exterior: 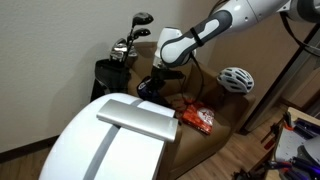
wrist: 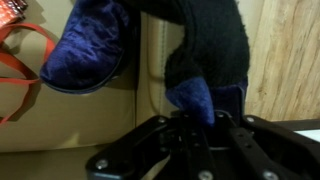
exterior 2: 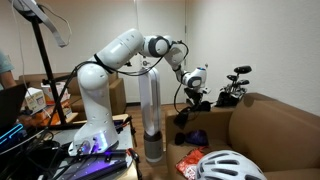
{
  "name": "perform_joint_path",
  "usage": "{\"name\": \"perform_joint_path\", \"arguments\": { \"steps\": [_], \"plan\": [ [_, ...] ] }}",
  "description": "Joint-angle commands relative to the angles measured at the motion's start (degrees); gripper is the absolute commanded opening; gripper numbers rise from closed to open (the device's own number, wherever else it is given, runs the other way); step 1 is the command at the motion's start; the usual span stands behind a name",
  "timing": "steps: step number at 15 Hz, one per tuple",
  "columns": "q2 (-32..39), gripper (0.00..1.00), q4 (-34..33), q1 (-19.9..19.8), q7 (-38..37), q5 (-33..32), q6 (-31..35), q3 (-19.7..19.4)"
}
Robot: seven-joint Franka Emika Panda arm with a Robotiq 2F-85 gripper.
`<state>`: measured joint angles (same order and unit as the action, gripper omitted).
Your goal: Pick up the black object from the chair rest and put it on the sitting base of the couch.
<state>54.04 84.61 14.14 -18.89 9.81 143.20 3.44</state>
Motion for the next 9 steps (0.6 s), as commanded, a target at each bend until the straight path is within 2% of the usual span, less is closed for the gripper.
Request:
{"name": "perform_joint_path", "arguments": {
  "steps": [1, 4, 6, 8, 9],
  "plan": [
    [-9.94, 0.06, 13.61, -0.19, -2.15, -0.87, 3.66, -2.93],
    [-15.76, 0.06, 21.56, -0.25, -3.08, -0.93, 5.56, -5.08],
    [-17.83, 0.06, 24.54, -0.91, -3.63, -0.42, 5.22, -5.69],
    [-18.54, 0.06, 26.21, -2.57, -2.05, 0.55, 5.41, -4.50],
    [-16.73, 0.06, 24.45, -4.52, 1.18, 1.77, 5.09, -2.23]
  ]
}}
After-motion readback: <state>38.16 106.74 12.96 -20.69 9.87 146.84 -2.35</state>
